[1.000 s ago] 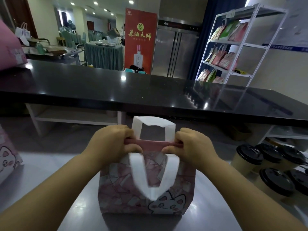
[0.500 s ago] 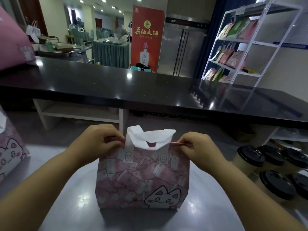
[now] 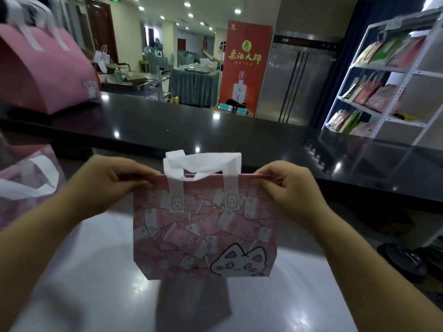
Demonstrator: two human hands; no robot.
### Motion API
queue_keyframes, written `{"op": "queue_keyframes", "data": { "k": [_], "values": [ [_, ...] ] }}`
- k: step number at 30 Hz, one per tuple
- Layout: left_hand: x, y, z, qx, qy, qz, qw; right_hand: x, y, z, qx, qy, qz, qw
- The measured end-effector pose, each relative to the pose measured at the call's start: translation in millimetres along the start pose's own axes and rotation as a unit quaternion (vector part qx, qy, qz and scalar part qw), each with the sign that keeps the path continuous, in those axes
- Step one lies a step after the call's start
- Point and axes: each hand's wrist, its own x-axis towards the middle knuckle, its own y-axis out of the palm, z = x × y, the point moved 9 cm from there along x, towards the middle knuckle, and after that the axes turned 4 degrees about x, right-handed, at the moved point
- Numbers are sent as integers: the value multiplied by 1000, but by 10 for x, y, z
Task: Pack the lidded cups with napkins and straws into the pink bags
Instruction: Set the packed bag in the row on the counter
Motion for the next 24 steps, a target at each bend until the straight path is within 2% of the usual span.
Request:
{"op": "queue_keyframes", "data": {
  "k": [6, 10, 13, 14, 17, 21, 24],
  "values": [
    [212, -698, 388, -28, -24, -46, 998, 536, 59, 507, 60, -52, -41, 996],
    [466, -1112, 731, -31, -20, -52, 998, 954, 132, 905, 64, -95, -98, 989],
    [749, -1450, 891, 70, 22, -103, 992, 1271, 188, 1237, 37, -129, -158, 978],
    [850, -1548, 944, 77, 35, -115, 990, 1372, 205, 1347, 27, -137, -178, 974],
    [1137, -1775, 1189, -33, 36, -99, 994, 1677, 255, 1648, -7, -153, -234, 960],
    [1319, -2084, 1401, 106, 67, -185, 975, 2037, 434, 2062, -68, -179, -304, 933],
    [1411, -2035, 1552, 89, 74, -157, 981, 2281, 683, 2270, -118, -186, -351, 910]
  ]
}}
